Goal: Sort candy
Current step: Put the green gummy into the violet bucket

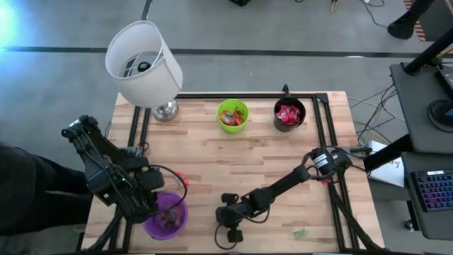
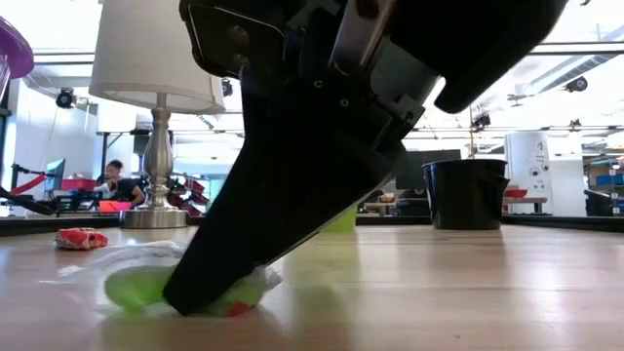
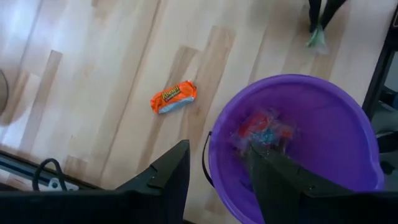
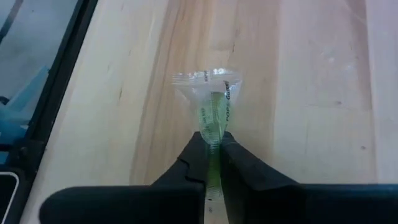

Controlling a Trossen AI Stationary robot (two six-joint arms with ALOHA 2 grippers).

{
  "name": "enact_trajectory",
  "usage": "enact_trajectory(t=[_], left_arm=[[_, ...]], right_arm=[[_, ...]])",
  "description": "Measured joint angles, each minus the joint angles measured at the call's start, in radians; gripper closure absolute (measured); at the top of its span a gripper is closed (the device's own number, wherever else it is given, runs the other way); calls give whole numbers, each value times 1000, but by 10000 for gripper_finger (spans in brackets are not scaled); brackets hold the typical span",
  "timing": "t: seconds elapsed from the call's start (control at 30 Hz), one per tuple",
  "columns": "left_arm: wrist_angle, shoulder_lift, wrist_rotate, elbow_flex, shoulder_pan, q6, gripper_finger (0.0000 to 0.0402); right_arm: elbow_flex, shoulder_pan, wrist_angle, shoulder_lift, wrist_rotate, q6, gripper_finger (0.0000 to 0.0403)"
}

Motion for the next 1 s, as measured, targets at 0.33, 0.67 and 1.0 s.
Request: enact_trajectory(t=[0.33, 0.67, 1.0], left_arm=[[8, 1, -25, 0, 2, -49, 260], [153, 1, -287, 0, 43, -50, 256], [422, 2, -330, 0, 155, 212, 252]], right_arm=[[65, -1, -182, -117, 46, -1, 394], [198, -33, -342, -248, 204, -20, 394], [253, -76, -413, -416, 346, -115, 394]])
